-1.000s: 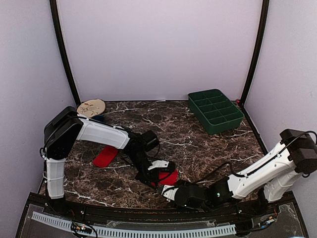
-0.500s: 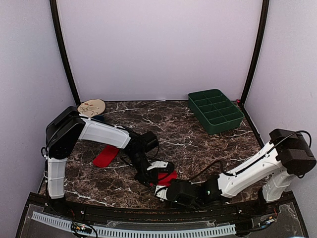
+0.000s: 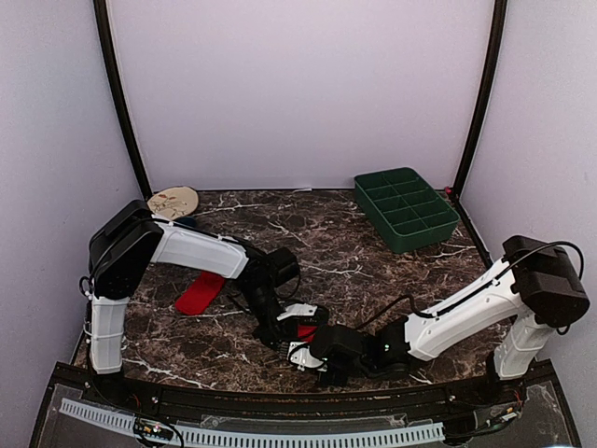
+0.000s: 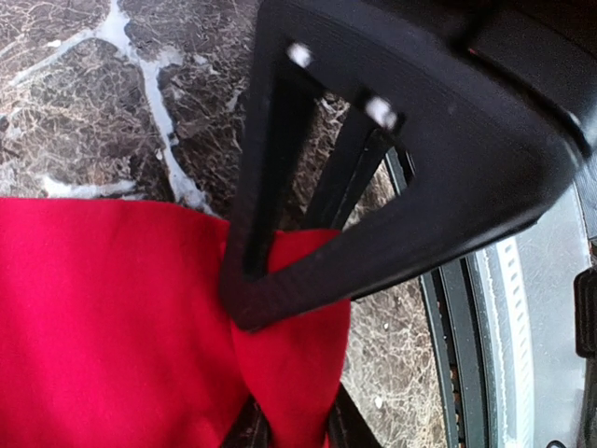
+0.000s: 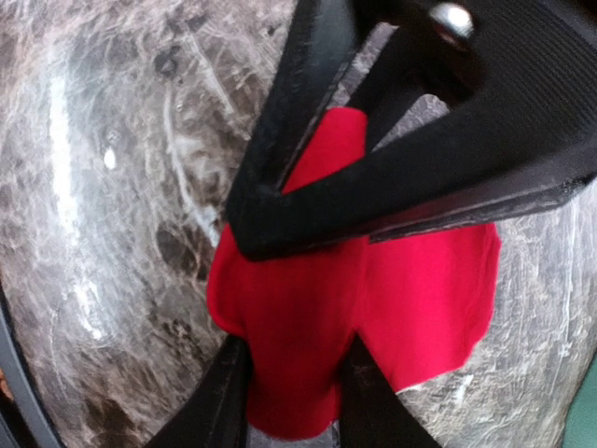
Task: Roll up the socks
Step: Roll the sock at the center of the board.
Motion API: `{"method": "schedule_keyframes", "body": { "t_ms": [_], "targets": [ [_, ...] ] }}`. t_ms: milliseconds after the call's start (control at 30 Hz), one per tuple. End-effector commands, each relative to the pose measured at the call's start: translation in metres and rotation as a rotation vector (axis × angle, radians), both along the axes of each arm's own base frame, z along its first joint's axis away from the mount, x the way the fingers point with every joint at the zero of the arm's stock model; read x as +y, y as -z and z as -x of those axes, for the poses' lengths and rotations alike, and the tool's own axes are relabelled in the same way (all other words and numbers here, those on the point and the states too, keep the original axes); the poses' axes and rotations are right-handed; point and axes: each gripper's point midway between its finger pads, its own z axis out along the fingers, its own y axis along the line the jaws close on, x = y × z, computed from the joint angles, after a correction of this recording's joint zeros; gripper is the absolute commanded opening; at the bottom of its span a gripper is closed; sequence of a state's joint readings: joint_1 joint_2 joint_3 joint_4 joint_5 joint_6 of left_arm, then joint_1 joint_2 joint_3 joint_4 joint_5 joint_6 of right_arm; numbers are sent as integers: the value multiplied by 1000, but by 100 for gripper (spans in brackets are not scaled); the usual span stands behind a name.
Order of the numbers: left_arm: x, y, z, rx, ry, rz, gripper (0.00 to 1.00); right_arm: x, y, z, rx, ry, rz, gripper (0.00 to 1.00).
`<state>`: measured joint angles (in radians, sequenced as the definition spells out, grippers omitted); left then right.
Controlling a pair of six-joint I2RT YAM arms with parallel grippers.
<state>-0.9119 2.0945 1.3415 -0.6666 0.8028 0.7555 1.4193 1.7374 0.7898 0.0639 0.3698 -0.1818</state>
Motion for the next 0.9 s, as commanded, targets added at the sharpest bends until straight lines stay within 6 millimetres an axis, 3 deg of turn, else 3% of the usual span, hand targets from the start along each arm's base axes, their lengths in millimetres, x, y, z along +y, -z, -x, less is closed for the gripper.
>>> {"method": "schedule_keyframes", "body": {
  "t_ms": [0, 367, 667, 867],
  "targets": [
    [8, 7, 0, 8, 1, -53, 22, -5, 14, 8, 71, -16, 42, 21],
    [5, 13, -23, 7, -127, -89, 28, -15, 11, 3, 91, 72, 29, 13],
    [-4, -7, -35, 60, -262, -3, 39, -20, 2, -1, 147, 151, -14, 11],
    [-1, -9, -48, 25, -323, -9, 41, -22, -4, -6, 175, 195, -45, 10]
  ]
}}
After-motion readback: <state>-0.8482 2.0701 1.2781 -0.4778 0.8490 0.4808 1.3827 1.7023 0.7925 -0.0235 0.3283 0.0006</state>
